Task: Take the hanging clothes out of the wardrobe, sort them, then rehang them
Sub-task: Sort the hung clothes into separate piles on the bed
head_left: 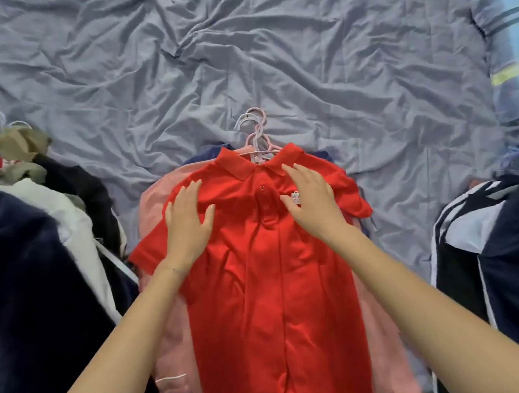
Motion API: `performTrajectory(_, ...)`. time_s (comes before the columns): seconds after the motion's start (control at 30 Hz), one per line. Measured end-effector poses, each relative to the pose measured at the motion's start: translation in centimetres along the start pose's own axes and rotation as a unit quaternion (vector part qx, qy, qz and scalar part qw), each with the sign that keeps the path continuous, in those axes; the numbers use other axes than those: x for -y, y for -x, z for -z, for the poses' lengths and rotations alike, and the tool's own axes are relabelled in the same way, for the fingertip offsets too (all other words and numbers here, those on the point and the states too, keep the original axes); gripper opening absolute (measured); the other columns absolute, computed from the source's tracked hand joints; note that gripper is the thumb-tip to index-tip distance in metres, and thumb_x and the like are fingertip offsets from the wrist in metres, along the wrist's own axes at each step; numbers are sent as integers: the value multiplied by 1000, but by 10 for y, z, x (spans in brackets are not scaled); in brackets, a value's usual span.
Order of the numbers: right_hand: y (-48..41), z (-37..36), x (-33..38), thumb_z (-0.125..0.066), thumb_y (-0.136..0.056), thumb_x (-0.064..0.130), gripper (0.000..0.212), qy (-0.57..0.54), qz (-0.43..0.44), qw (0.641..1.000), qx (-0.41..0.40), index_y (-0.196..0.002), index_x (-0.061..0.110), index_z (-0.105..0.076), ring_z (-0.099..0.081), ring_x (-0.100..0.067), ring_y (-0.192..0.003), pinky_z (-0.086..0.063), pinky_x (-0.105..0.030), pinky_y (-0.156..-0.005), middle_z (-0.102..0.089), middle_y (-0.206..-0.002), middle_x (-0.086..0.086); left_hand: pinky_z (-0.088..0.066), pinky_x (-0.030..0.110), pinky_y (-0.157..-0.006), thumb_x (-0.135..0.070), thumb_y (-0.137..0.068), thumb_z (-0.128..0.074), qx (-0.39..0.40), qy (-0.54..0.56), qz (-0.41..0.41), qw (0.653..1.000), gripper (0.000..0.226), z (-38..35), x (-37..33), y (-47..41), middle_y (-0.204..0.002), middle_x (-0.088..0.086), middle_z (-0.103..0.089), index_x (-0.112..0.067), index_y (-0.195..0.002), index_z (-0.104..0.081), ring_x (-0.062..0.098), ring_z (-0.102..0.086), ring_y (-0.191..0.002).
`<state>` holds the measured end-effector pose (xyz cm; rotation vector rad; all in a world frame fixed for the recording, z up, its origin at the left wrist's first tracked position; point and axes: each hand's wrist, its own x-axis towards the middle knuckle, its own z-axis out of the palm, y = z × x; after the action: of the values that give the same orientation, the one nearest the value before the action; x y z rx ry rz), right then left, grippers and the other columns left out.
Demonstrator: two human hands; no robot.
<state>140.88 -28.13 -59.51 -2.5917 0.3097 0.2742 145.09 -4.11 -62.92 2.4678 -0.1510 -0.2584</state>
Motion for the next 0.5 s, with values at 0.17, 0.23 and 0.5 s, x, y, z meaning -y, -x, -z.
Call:
performTrajectory(0.17,-63,-42,-32,-56,-95,37,65,47,26,999,-10,-153,25,-28,-15,-25,-149,-14,-43,-120,-21,-161,-5,-19,49,-117,-22,-99,-51,-20,-70,-27,997,47,-43,34,-60,-149,8,-43,-11,-144,-42,24,-34,-141)
performTrajectory(0.23,-78,-50,-40,-54,-95,41,66,58,30,998,-20,-153,25,-26,-12,-25,-150,-11,-44,-121,-18,-162,-5,-24,49,-113,-23,-99,-49,-41,-91,-26,995,43,-52,39,-75,-141,13,-49,-10,-140,-47,31,-41,-133)
performTrajectory(0.5,-88,-52,-39,-50,-97,46,63,49,21,998,-36,-152,23,-31,-23,-26,-145,-18,-49,-118,-31,-156,-6,-36,49,-92,-24,-98,-53,-53,-115,12,992,21,-52,31,-77,-106,19,-58,-4,-101,-60,37,-50,-106)
